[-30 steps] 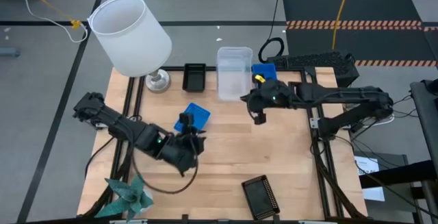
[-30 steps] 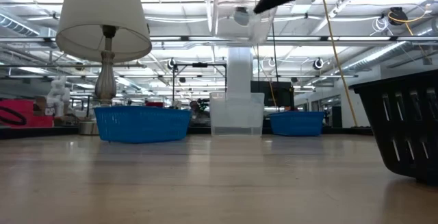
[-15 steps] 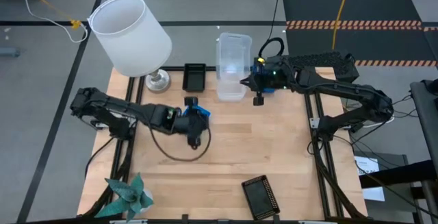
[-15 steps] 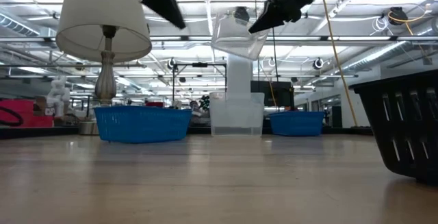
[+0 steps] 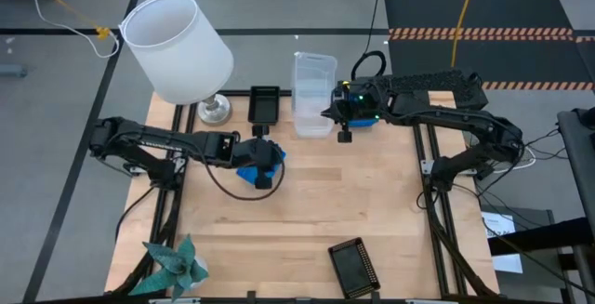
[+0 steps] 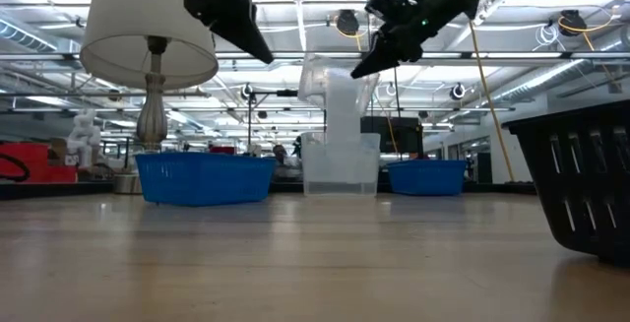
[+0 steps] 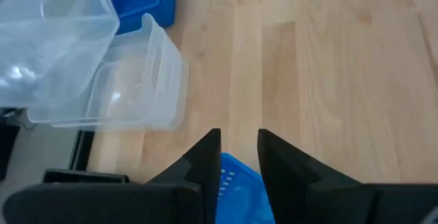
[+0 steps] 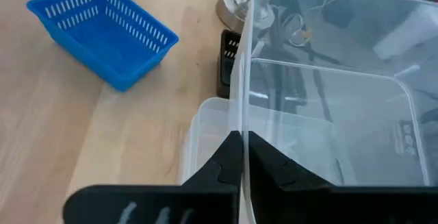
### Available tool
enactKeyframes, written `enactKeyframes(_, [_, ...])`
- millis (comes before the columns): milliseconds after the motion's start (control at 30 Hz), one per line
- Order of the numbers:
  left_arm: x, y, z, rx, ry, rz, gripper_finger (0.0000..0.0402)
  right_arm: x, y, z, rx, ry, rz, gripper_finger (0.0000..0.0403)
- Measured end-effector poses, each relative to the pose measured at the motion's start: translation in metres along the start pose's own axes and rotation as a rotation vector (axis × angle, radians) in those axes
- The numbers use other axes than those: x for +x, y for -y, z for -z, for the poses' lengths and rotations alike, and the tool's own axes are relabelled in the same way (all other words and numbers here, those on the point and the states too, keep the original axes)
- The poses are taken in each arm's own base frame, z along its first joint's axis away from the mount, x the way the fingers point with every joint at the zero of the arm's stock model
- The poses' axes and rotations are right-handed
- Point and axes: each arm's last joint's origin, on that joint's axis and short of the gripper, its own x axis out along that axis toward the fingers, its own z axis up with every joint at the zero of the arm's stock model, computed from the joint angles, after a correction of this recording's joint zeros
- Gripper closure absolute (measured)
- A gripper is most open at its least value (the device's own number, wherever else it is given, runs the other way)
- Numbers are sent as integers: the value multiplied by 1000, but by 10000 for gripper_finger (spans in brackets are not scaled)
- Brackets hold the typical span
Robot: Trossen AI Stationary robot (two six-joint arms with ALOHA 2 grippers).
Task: Stack baskets by color
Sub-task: Stack the bottom transparent bin on the stacked transparent bins
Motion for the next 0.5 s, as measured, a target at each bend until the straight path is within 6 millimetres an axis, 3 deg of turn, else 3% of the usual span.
enactKeyframes(233, [0,0,0,6,-5,0,304,15,2,12,21,-61,-21,399])
enactKeyframes(500, [0,0,0,23,-4,-1,304,18,0,15,44,-87,-37,399])
